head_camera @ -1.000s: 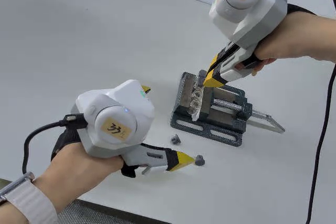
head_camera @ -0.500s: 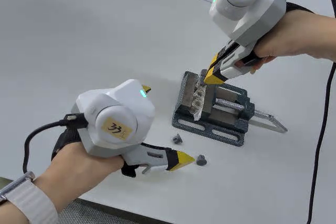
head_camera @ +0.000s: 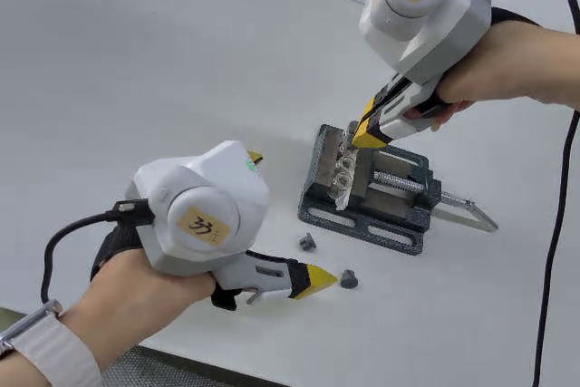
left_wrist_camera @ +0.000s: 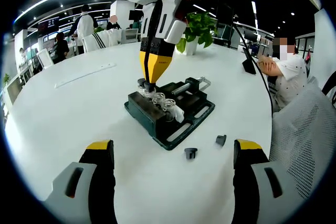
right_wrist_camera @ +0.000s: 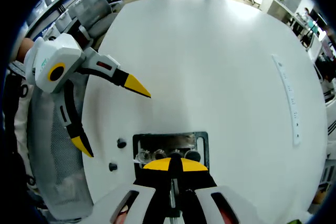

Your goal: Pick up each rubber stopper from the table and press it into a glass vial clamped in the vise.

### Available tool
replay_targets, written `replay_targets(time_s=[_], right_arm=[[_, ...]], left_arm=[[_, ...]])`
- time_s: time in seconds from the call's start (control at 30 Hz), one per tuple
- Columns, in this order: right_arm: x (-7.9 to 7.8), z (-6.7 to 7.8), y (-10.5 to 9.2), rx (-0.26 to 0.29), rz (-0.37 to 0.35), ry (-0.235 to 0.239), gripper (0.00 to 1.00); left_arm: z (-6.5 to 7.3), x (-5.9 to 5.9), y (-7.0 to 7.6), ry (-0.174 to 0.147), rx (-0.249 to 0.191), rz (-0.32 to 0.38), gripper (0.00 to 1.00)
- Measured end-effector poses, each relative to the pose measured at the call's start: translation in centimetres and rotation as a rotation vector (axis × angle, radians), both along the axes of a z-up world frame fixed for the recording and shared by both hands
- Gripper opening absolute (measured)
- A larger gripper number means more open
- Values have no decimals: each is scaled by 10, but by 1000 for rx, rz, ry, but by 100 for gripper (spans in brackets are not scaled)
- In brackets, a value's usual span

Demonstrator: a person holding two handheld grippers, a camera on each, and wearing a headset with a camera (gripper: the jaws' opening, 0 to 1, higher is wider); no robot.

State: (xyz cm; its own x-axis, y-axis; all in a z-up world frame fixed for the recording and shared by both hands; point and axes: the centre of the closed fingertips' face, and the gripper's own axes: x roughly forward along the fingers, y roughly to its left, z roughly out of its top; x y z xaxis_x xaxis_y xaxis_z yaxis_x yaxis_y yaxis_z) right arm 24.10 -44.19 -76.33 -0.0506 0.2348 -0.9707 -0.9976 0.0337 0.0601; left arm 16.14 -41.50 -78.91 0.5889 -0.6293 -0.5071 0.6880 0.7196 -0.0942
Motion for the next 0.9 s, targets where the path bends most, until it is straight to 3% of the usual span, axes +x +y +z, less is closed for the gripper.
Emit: replay_targets(time_s=[0.9], right_arm=[[-2,-3,0,-51,3,0,0]], left_arm=[[2,2,-3,-2,-10,0,93]])
